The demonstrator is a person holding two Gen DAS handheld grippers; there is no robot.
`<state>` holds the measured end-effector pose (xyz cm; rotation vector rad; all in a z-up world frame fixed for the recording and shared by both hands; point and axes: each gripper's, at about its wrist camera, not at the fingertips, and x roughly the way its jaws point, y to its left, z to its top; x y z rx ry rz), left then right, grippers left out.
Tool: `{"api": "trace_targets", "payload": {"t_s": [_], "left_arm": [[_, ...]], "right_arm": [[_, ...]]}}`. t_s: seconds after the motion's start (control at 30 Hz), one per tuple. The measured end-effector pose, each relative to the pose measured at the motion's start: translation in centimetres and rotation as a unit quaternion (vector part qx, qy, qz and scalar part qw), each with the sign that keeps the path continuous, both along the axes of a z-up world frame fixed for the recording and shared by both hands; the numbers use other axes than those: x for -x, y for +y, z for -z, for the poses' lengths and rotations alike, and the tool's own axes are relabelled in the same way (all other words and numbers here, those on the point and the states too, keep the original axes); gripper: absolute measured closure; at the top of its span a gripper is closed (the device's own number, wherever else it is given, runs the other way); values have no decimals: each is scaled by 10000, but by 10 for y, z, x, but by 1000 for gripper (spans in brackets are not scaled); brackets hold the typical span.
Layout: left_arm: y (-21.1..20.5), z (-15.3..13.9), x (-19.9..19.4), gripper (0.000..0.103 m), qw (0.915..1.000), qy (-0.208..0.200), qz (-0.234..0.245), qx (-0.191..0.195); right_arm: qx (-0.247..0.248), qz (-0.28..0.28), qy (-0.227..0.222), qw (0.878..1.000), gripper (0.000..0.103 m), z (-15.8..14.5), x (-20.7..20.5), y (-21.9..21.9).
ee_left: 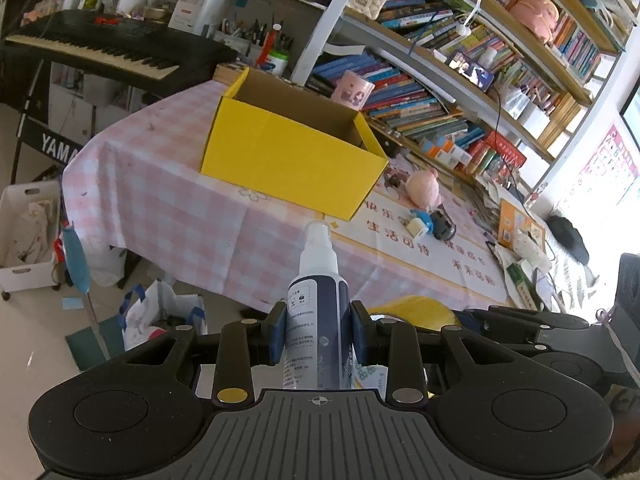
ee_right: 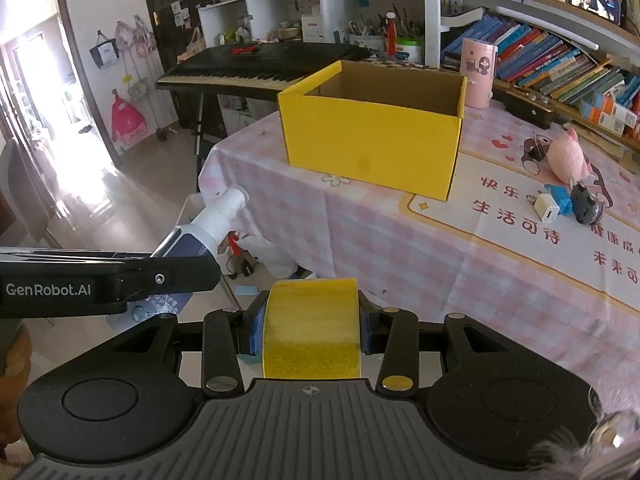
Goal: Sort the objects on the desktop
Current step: 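Carry the spray bottle and tape roll with both grippers over the yellow box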
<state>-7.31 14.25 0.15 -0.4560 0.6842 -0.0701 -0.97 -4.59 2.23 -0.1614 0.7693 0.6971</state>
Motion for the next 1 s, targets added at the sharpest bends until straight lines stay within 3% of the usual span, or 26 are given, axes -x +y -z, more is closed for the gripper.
{"api": "trace_targets", "payload": {"t_s": [1.0], "left_arm": [[15,-1,-6,72,10000,-53,55,34]], "right_arm": [[45,42,-65,10000,64,-2,-4,20]]}}
